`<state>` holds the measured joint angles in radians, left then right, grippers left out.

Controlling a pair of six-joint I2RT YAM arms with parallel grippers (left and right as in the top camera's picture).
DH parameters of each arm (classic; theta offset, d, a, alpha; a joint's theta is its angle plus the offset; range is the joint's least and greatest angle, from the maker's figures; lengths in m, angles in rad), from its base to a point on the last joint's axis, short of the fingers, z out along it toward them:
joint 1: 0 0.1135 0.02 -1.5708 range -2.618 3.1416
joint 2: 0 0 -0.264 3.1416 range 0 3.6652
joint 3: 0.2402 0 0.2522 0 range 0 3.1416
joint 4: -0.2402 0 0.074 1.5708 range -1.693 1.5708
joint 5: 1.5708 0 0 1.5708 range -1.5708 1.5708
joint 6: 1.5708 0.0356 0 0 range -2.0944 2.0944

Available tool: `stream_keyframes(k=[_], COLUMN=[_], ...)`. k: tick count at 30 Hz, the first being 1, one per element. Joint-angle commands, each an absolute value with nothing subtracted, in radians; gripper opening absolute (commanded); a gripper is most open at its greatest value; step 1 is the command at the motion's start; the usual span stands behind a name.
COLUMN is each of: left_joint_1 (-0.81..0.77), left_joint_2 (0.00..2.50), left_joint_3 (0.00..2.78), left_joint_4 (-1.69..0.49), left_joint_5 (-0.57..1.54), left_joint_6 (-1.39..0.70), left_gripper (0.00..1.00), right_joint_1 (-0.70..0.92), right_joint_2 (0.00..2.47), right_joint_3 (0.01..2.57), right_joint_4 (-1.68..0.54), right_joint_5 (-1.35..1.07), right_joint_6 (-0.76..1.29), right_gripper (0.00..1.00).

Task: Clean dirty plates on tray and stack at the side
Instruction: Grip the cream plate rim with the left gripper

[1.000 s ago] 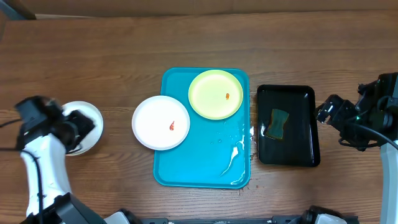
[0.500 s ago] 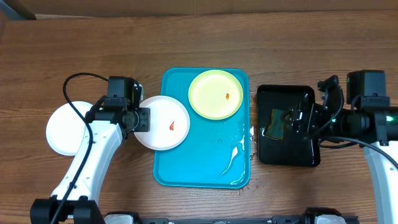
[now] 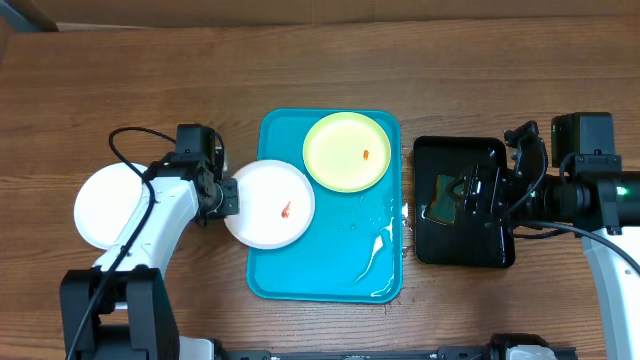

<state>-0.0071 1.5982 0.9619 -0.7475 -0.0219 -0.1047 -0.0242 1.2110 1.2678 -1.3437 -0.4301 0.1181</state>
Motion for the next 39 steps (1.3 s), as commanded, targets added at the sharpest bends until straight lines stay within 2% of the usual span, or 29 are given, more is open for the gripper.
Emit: stream_keyframes(k=[1,5,9,11,14,17,19,21,30,34,39], left_joint_1=[-0.016,-0.043,-0.141,-0.197,-0.254,-0.269,-0.269,-0.268,-0.268,-0.269,-0.269], left_joint_2=[1.587,1.587,1.588,1.589,1.59,1.59,1.591,1.592,1.646,1.694,1.694], left_joint_3=[0.967,0.968,0.967,0.967,0.956,0.936,0.921,0.901,0.844,0.844,0.844], left_joint_4=[-0.779,-0.823,-0.833,-0.831,-0.838,-0.826,-0.809,-0.776,-0.643,-0.638,-0.639], left_joint_5=[0.082,0.138,0.157,0.121,0.019,0.004,-0.006,-0.043,-0.031,0.028,0.028], left_joint_6=[-0.075,-0.059,-0.088,-0.126,-0.258,-0.323,-0.321,-0.32,-0.292,-0.292,-0.292], left_gripper=[0.04,0.04,0.04,0.04,0.04,0.11,0.25,0.28,0.2,0.04,0.04], right_joint_1=[-0.02,-0.02,-0.02,-0.02,-0.02,-0.02,-0.02,-0.02,-0.02,-0.02,-0.02], right_joint_2=[1.208,1.214,1.271,1.309,1.352,1.366,1.366,1.366,1.365,1.365,1.366], right_joint_3=[1.263,1.263,1.263,1.263,1.263,1.263,1.26,1.247,1.174,1.171,1.1], right_joint_4=[-1.332,-1.329,-1.314,-1.314,-1.314,-1.316,-1.316,-1.316,-1.302,-1.273,-1.153], right_joint_5=[-0.411,-0.402,-0.402,-0.402,-0.402,-0.402,-0.402,-0.402,-0.402,-0.371,-0.258], right_joint_6=[0.108,0.108,0.108,0.108,0.107,0.107,0.107,0.107,0.107,0.116,0.241], right_gripper=[0.98,1.0,1.0,0.93,0.92,0.92,0.92,0.92,0.91,0.9,0.88])
